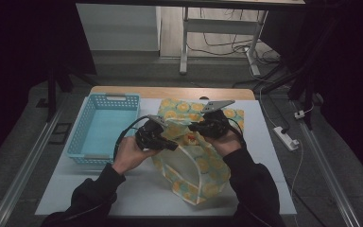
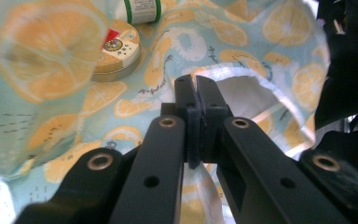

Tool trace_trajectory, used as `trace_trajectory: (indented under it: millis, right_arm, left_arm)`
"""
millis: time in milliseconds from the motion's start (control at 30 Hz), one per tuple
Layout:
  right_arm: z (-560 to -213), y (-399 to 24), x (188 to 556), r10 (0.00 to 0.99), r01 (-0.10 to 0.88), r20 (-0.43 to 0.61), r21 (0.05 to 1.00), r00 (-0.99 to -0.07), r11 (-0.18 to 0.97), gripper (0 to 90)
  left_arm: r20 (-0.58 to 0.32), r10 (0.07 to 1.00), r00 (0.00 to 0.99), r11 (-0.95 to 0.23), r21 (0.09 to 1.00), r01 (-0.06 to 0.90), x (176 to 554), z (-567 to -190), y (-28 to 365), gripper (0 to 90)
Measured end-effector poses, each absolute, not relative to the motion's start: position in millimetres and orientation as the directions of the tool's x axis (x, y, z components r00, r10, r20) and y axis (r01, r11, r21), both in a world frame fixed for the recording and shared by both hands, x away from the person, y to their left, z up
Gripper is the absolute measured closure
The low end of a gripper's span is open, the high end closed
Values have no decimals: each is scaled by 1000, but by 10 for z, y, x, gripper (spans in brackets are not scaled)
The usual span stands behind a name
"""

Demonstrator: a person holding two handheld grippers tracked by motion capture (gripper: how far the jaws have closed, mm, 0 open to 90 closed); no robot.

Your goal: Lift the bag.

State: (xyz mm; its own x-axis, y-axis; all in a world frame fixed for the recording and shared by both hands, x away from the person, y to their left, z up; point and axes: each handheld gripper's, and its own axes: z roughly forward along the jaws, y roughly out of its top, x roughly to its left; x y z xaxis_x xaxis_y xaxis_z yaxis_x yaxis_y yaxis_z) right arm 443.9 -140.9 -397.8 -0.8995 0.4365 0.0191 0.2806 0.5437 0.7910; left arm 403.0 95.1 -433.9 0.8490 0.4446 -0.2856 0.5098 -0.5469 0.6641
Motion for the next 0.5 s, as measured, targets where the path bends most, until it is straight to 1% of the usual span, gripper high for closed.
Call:
trace_trajectory:
  millis: [233, 500]
  right_arm:
    - [-3878, -1412, 4421, 424, 267, 16, 799, -906, 539, 900]
    - [-3741, -1405, 4398, 400, 258, 33, 812, -916, 523, 900]
  left_arm:
    - [-327, 429, 842, -505, 686, 524, 4129, -4165, 1061, 887]
    - [-335, 425, 841, -471, 712, 522, 4215, -3961, 1161, 887]
